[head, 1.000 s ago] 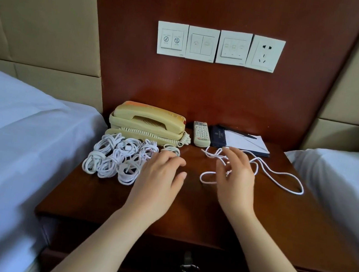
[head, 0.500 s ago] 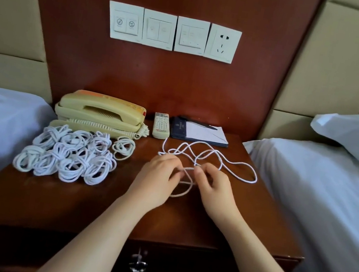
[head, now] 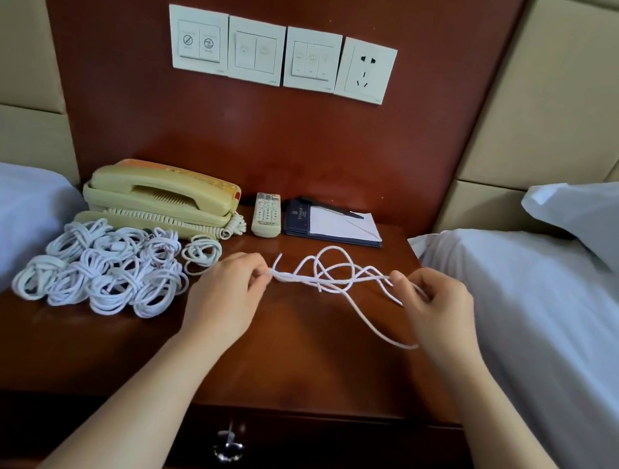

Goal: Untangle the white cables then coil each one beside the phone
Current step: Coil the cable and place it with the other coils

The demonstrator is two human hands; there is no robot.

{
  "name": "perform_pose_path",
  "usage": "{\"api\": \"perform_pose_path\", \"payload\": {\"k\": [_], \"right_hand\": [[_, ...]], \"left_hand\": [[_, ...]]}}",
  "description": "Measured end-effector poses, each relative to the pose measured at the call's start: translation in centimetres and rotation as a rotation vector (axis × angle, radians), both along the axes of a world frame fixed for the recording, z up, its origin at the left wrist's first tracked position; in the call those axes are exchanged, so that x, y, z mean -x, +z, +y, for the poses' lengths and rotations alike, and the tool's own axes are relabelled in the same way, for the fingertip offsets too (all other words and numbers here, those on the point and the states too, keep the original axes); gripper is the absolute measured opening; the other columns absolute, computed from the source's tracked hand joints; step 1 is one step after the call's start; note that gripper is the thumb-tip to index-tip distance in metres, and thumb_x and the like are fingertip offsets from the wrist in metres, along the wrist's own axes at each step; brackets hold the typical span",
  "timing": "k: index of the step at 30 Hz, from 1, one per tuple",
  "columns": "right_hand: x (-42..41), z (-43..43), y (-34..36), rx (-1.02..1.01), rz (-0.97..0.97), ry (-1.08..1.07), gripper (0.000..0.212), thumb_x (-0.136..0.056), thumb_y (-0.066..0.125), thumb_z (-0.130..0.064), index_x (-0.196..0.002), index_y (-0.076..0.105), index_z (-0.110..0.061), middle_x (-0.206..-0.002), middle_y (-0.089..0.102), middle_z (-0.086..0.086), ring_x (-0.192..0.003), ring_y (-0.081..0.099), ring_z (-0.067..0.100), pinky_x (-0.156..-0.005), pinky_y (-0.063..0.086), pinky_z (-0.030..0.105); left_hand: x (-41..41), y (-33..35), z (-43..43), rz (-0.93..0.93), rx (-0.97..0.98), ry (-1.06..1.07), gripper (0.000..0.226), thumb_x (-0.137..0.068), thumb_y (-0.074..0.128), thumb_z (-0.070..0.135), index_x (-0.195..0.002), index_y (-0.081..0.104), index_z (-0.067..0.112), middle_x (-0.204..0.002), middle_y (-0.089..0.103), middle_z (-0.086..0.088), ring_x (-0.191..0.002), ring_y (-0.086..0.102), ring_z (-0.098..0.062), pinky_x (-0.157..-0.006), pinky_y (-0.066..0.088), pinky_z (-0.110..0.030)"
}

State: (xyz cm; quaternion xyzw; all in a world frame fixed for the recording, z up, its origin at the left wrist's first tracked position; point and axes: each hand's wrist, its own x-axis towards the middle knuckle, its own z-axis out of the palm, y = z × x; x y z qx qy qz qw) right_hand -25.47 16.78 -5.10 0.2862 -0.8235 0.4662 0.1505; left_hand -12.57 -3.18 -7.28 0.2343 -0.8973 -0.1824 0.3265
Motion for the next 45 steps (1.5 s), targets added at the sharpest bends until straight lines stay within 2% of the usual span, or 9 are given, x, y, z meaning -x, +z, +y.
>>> {"api": "perform_pose_path", "payload": {"k": [8, 12, 16, 20, 27, 31, 35, 39, 45], "right_hand": [[-0.1, 0.0, 0.1, -0.25, 0.031, -0.265, 0.033, -0.091, 0.055, -0.047, -0.072, 0.056, -0.019, -0.064, 0.053, 0.0, -0.065, 0.044, 0.022, -0.06, 0.031, 0.028], [-0.3, -0.4, 0.3, -0.248, 0.042, -0.349, 0.034, -0.09, 0.054, -0.049, -0.076, 0.059, -0.019, -0.067, 0.055, 0.002, -0.072, 0.052, 0.028, -0.063, 0.033, 0.028], [-0.8, -0.5, 0.2, -0.3, 0.089, -0.341, 0.024, -0.094, 0.053, -0.037, -0.091, 0.069, -0.019, -0.086, 0.069, 0.005, -0.084, 0.058, 0.028, -0.064, 0.034, 0.027], [-0.9, -0.8, -1.0, -0.431, 0.232, -0.096, 0.024, -0.097, 0.047, -0.02, -0.101, 0.07, -0.015, -0.108, 0.065, 0.006, -0.095, 0.051, 0.025, -0.076, 0.038, 0.034], [-4.4, -2.3, 1.5, 0.162, -0.131, 0.391, 0.028, -0.101, 0.038, -0.015, -0.097, 0.066, -0.017, -0.093, 0.066, -0.006, -0.091, 0.061, 0.003, -0.08, 0.048, 0.014], [-4.4, -2.7, 0.4, -0.017, -0.22, 0.501, 0.016, -0.096, 0.051, -0.029, -0.108, 0.061, -0.027, -0.108, 0.064, -0.004, -0.097, 0.059, 0.005, -0.08, 0.047, 0.016], [-3.9, -2.8, -0.7, -0.215, -0.237, 0.45, 0.049, -0.091, 0.058, -0.036, -0.136, 0.046, -0.025, -0.127, 0.053, -0.005, -0.105, 0.058, 0.009, -0.088, 0.044, 0.022], [-3.3, -2.9, -1.4, -0.364, -0.182, 0.435, 0.051, -0.093, 0.057, -0.029, -0.141, 0.041, -0.025, -0.124, 0.057, -0.002, -0.108, 0.055, 0.011, -0.09, 0.041, 0.021], [-2.3, -3.4, -1.9, -0.468, -0.03, 0.446, 0.052, -0.096, 0.051, -0.02, -0.144, 0.034, -0.031, -0.113, 0.051, -0.003, -0.1, 0.05, 0.014, -0.088, 0.043, 0.027]], "left_hand": [[-0.7, 2.0, 0.9, 0.165, -0.212, -0.052, 0.027, -0.093, 0.056, 0.028, -0.072, 0.057, 0.01, -0.06, 0.051, 0.006, -0.054, 0.045, -0.009, -0.051, 0.032, -0.022], [-0.7, 2.6, 1.5, 0.212, -0.564, -0.105, 0.035, -0.09, 0.057, 0.02, -0.063, 0.056, -0.002, -0.061, 0.062, -0.009, -0.068, 0.063, -0.024, -0.071, 0.053, -0.038], [-0.7, 2.4, 2.1, 0.188, -0.788, -0.141, 0.043, -0.095, 0.05, 0.016, -0.053, 0.053, 0.008, -0.064, 0.066, -0.007, -0.076, 0.067, -0.018, -0.07, 0.058, -0.031], [-0.8, 2.4, 2.2, 0.136, -0.681, -0.176, 0.038, -0.095, 0.05, 0.017, -0.058, 0.058, 0.011, -0.074, 0.068, -0.002, -0.08, 0.067, -0.015, -0.07, 0.055, -0.027], [-0.3, 2.2, 2.5, 0.187, -0.688, -0.167, 0.033, -0.096, 0.048, 0.014, -0.066, 0.063, 0.01, -0.066, 0.065, -0.003, -0.072, 0.067, -0.019, -0.077, 0.058, -0.037], [-0.4, 2.3, 2.8, 0.184, -0.71, -0.221, 0.024, -0.091, 0.048, 0.006, -0.078, 0.067, 0.009, -0.075, 0.069, -0.005, -0.079, 0.069, -0.017, -0.079, 0.058, -0.032], [-0.5, 1.8, 2.5, 0.14, -0.76, -0.27, 0.023, -0.09, 0.05, 0.004, -0.109, 0.06, 0.012, -0.102, 0.068, -0.003, -0.098, 0.066, -0.016, -0.09, 0.053, -0.031], [-0.3, 0.7, 2.2, -0.098, -0.549, -0.227, 0.041, -0.097, 0.042, 0.011, -0.138, 0.039, 0.016, -0.132, 0.054, -0.001, -0.118, 0.053, -0.017, -0.092, 0.039, -0.024], [-0.5, 0.8, 2.3, -0.26, -0.374, -0.288, 0.037, -0.095, 0.043, 0.021, -0.132, 0.044, 0.024, -0.127, 0.054, 0.001, -0.116, 0.05, -0.018, -0.094, 0.038, -0.028]]}}
